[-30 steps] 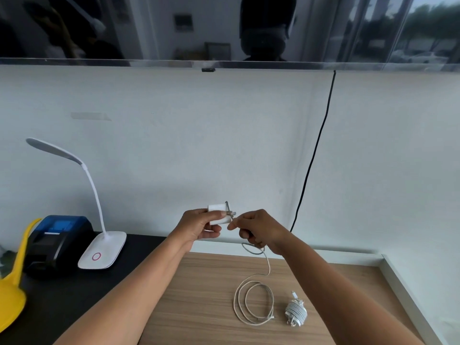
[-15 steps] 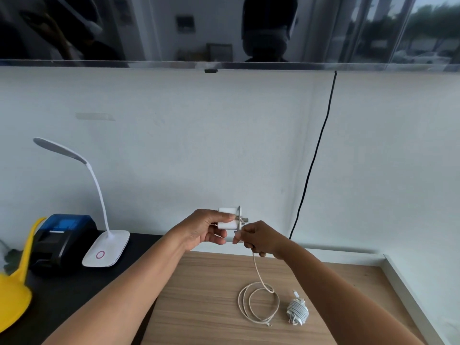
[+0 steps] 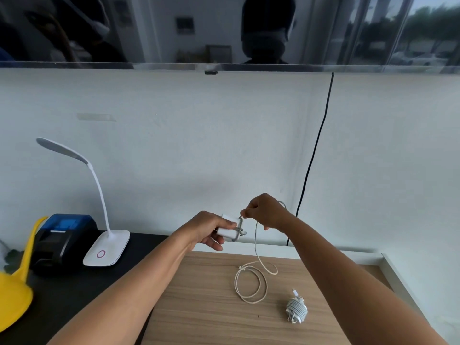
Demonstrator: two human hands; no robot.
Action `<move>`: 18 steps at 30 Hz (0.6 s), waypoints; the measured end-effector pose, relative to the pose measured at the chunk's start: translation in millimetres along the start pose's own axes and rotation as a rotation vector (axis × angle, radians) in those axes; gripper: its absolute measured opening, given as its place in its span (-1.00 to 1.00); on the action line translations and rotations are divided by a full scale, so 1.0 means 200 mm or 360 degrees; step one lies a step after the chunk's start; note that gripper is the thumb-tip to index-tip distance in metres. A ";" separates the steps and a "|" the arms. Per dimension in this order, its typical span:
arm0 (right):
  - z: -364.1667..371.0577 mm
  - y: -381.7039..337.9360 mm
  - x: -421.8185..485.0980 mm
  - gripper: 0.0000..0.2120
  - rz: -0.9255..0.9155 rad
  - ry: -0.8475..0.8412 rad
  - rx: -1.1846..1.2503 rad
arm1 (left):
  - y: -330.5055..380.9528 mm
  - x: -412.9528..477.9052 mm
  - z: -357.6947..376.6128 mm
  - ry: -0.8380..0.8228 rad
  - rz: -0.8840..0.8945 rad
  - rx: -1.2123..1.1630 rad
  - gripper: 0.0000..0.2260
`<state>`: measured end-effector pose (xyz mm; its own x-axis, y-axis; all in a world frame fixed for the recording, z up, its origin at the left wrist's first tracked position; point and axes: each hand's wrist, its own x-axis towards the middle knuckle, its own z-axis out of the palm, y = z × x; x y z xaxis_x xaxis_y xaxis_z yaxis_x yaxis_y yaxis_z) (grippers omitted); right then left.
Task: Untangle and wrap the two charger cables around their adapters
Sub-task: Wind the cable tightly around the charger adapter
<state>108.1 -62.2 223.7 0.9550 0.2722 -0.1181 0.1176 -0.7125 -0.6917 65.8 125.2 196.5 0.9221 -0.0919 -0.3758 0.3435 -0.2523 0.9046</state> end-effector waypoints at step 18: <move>0.28 0.00 -0.13 -0.84 0.0045 0.0411 0.0455 | 0.02 0.08 0.00 0.0605 0.0152 -0.0583 -0.71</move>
<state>67.5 -33.1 187.4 0.9982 0.0572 0.0181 0.0443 -0.4982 -0.8659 82.7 121.7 193.7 0.9284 0.2743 -0.2508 0.2321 0.0989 0.9676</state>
